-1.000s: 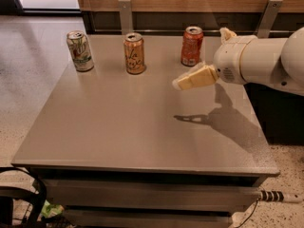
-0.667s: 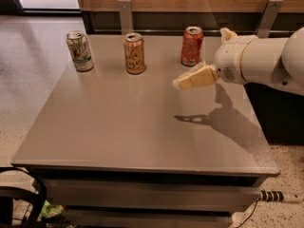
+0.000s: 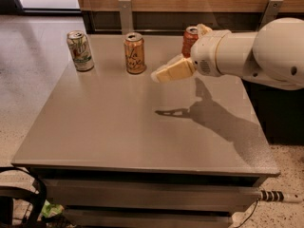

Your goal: Knock orange can over

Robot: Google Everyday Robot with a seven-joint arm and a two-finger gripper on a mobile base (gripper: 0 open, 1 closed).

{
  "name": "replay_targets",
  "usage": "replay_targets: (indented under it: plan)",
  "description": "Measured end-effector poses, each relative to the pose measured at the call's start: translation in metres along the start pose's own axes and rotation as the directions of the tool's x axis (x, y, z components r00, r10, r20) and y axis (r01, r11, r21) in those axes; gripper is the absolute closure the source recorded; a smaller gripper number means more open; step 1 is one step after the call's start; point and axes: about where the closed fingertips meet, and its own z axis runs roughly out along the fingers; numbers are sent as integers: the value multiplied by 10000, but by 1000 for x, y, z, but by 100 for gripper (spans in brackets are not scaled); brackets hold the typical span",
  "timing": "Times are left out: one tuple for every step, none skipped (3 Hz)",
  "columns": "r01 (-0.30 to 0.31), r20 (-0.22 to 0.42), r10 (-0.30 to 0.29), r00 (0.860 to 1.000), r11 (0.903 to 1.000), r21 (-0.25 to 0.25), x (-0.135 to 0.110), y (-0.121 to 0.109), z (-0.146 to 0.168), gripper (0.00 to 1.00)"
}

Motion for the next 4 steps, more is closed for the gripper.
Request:
replay_targets:
  plan:
    - [-282, 669, 286, 9973, 9996, -78, -4, 7, 35, 0]
    - [-575, 1122, 581, 9920, 9983, -91, 1, 6, 58, 0]
    - [-968, 1484, 1006, 9838, 9948, -325, 7, 0, 90, 0]
    - [-1190, 1589, 1271, 9791, 9911, -600, 5, -5, 113, 0]
